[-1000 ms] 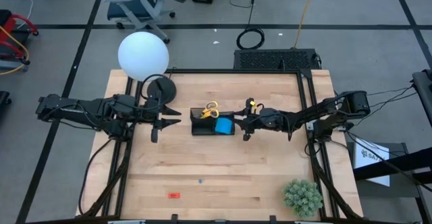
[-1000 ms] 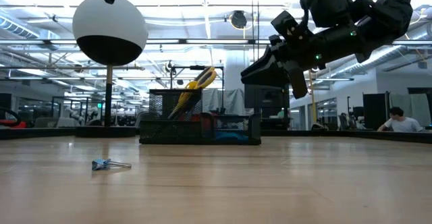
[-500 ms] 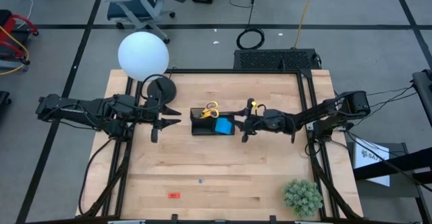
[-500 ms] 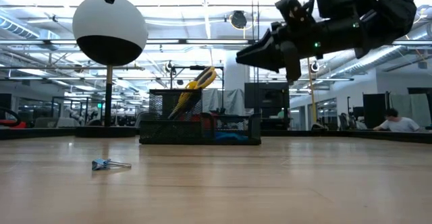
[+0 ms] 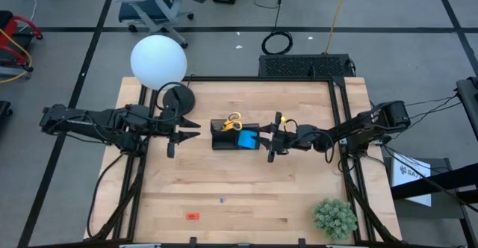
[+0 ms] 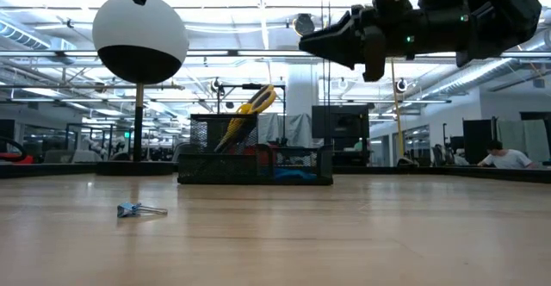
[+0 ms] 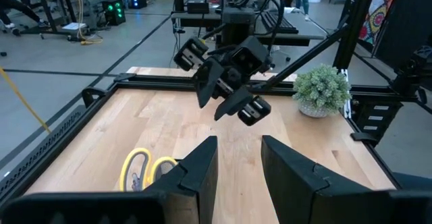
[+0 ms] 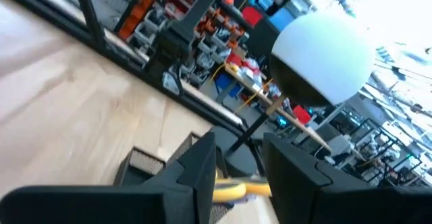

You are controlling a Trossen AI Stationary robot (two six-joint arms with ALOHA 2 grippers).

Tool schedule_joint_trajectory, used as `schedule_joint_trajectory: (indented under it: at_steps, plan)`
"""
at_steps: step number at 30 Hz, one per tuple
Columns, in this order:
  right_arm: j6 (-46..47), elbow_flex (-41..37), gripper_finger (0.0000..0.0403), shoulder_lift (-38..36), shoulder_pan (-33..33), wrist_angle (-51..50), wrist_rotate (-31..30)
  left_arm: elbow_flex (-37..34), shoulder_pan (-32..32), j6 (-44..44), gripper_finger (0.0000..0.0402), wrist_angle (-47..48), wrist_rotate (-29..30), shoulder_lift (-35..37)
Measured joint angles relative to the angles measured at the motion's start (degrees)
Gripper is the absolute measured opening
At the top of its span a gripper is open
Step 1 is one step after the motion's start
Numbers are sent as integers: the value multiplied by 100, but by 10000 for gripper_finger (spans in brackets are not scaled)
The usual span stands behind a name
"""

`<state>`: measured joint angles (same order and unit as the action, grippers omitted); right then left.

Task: Pick and place office supplies into organizer
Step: Put the blue binder clip into the black mesh desk organizer

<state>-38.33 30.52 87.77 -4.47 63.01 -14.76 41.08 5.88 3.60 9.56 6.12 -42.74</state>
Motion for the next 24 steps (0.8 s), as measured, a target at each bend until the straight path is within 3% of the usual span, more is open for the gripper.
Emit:
schedule_joint_trajectory:
  at_steps: [4, 7, 12, 16, 21, 24]
  plan:
    - [281, 0, 113, 0, -94, 452, -94, 0, 1, 69, 120, -4, -42, -36]
    - [793, 16, 108, 0, -133, 990, -621, 2, 36, 109, 120, 9, -50, -125]
    - [785, 229, 105, -221, -224, 829, -904, 2, 104, 151, 120, -101, -49, -350]
    - [862, 712, 105, -503, -352, 101, -2062, 2, 180, 233, 120, -259, -53, -457]
    - [1036, 1637, 105, -802, -474, -1701, -2860, 4, 354, 256, 120, -288, -44, -494]
    - [1065, 2108, 105, -859, -379, -2126, -3627, 4, 478, 285, 120, -358, -8, -492]
